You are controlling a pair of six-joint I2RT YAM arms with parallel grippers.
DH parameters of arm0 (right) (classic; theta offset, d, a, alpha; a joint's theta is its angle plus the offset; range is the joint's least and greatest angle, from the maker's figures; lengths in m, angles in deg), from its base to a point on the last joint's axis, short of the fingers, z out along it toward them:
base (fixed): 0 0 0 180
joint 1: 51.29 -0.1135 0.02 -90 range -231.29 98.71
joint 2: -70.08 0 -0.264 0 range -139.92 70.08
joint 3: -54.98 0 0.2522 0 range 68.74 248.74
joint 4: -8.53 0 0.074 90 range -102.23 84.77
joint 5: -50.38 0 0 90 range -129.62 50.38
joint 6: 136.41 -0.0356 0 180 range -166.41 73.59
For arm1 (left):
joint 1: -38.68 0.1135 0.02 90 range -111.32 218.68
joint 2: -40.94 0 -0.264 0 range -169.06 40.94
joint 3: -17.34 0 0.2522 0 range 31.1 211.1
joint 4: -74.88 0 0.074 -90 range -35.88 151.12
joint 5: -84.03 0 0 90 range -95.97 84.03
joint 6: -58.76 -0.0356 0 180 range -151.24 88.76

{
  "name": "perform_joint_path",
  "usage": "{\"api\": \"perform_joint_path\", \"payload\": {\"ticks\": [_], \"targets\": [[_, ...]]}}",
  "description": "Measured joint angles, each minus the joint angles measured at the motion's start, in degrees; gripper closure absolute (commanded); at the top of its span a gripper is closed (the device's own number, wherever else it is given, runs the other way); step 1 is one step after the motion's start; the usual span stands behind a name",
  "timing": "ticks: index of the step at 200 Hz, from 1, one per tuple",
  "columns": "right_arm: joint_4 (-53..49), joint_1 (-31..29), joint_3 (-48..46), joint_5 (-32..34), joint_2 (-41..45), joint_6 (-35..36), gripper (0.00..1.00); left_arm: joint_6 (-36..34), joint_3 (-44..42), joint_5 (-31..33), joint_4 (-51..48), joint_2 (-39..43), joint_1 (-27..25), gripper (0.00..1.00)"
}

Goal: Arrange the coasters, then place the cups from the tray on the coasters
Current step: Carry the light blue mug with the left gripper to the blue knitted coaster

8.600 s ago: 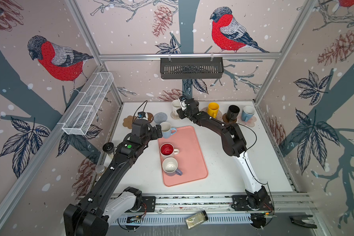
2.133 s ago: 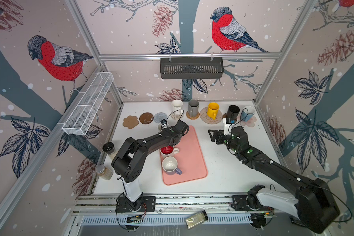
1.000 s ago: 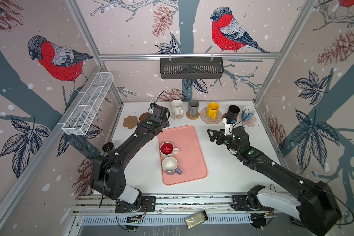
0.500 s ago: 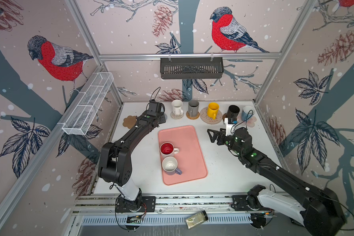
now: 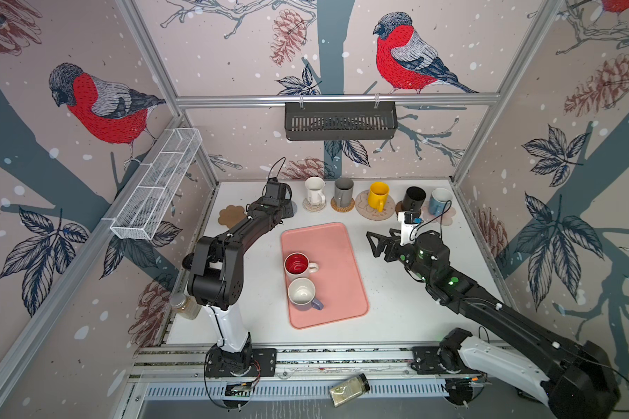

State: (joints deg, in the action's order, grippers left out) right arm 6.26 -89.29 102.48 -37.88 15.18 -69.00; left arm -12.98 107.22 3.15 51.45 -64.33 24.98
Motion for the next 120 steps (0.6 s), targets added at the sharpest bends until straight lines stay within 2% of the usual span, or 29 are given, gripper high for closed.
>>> {"api": "perform_joint_path", "payload": {"ticks": [120], "targets": [[-0.02,-1.36,0.00,1.20,0.26,0.37,0.00,-1.29,4.28,-0.07,2.10,-7.37,1.62,1.00]]}}
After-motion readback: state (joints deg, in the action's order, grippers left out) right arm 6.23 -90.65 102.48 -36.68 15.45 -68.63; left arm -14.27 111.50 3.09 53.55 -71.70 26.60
